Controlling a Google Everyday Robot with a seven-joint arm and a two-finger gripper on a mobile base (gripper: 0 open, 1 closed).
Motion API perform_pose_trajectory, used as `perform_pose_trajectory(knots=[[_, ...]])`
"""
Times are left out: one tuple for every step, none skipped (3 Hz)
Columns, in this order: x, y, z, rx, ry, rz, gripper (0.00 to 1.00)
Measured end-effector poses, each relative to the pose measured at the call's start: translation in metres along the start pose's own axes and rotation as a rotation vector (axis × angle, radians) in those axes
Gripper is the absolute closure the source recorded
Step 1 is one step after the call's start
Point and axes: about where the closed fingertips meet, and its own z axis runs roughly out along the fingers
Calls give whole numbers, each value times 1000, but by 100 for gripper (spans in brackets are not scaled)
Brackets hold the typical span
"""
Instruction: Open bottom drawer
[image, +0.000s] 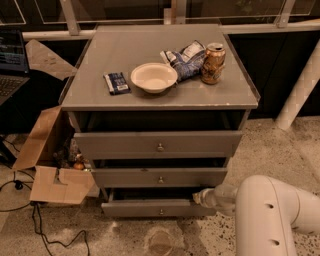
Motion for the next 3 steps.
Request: perform_pose_trajectory(knots=[[2,1,2,-3,12,3,100],[18,-4,1,-2,51,6,100],[16,-4,-1,-2,51,6,100]])
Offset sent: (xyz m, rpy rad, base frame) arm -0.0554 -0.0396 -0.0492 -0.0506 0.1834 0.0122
